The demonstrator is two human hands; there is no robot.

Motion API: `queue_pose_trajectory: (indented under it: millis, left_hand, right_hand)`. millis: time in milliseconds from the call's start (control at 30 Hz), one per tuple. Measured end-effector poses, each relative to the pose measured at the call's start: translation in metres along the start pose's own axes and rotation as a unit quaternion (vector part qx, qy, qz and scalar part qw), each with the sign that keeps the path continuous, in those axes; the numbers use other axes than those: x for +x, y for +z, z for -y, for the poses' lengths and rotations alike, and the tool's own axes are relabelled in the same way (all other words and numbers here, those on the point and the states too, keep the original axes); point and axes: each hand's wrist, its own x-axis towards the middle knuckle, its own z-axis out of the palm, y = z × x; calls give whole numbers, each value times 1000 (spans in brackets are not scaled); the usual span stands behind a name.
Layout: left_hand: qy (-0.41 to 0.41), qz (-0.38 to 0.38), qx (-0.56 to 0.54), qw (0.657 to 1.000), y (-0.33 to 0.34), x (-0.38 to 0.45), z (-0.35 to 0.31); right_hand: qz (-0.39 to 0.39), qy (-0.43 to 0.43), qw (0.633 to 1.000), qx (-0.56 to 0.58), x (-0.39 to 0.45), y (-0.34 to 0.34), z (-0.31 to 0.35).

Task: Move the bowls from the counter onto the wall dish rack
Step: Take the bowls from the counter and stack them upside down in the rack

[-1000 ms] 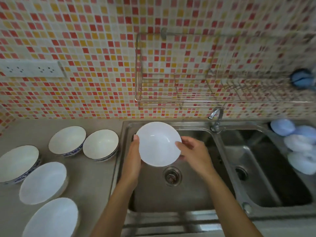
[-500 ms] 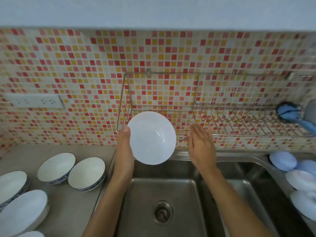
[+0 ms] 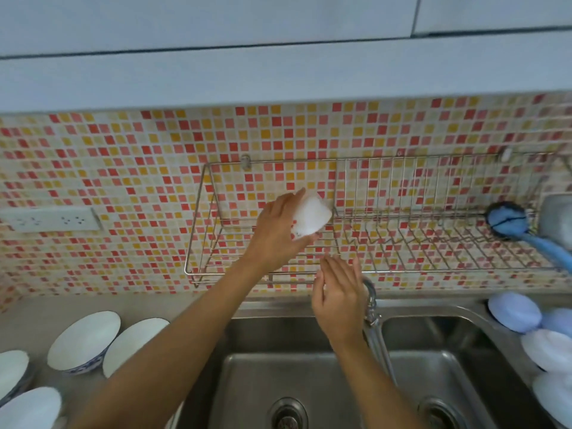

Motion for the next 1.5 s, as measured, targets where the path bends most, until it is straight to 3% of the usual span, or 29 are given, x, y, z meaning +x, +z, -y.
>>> queue_pose_trajectory:
  millis: [100,233,400,800,900,1033,1167,1500]
  left_hand:
    - [44,49,96,993,21,6,20]
    - [65,80,140,985,37,8,31]
    - [55,90,139,985,46,11,36]
    - [36,133,90,986,57,15,42]
    - [-1,79,8,997,54,13,40]
    - [-36,-32,98,994,48,8,35]
    - [-110,84,88,986,49,4,35]
    - [-52,214,-31,975,43,-7,27]
  right_hand:
    - [-16,-12,1000,12,-5,6,-4]
    - [5,-29,999,-15,-11,13,-12]
    - [10,-39,998,-57,-13,22,-16]
    - [-29,-28,999,-23,-14,21,-11]
    - [-25,-28,999,-15,-14,18,-10]
    - [-16,-20,1000,-2,-14,15,-10]
    - [-3,0,1000,23,-14,11,-5]
    - [4,9,999,32,-17,9,-6]
